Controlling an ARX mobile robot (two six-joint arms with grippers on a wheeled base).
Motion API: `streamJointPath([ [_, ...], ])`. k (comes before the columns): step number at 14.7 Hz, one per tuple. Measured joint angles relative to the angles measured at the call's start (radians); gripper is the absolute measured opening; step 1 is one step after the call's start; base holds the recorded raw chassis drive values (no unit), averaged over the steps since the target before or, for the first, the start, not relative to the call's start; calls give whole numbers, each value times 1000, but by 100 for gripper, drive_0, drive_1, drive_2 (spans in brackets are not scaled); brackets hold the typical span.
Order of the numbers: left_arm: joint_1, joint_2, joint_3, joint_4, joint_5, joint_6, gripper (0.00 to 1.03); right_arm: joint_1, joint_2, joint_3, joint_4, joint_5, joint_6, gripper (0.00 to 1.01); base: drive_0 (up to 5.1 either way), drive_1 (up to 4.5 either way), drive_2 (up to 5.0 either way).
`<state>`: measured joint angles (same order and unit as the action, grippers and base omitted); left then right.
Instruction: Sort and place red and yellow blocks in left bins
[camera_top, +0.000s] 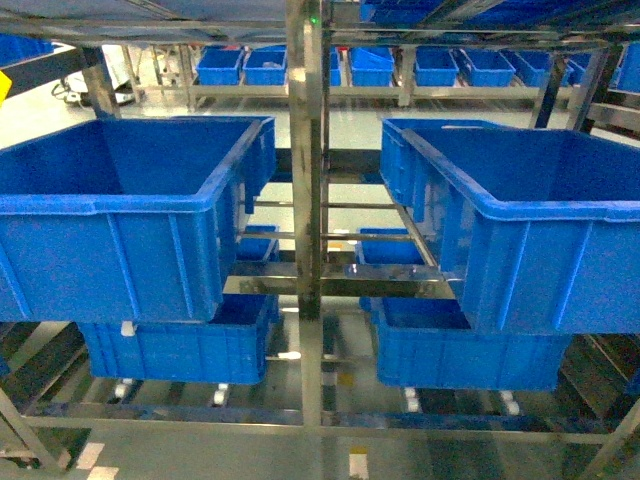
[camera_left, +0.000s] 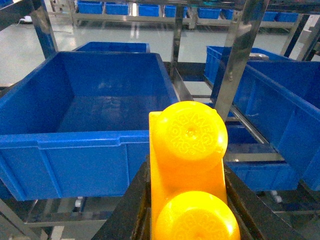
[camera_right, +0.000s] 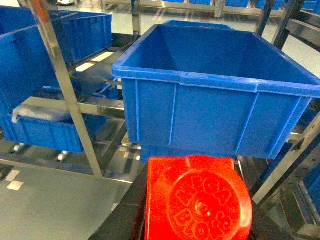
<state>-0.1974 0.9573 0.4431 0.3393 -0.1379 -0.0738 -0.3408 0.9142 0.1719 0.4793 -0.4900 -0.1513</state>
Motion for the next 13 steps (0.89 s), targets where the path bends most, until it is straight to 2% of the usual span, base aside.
streamJointPath([
  [5, 0, -5, 0, 5, 0, 0, 27, 0, -1, 0, 3, 0, 0, 27, 0, 0, 0],
  [13, 0, -1, 0, -1, 0, 0, 27, 0, 0, 0, 0, 0, 0, 27, -5, 429, -438],
])
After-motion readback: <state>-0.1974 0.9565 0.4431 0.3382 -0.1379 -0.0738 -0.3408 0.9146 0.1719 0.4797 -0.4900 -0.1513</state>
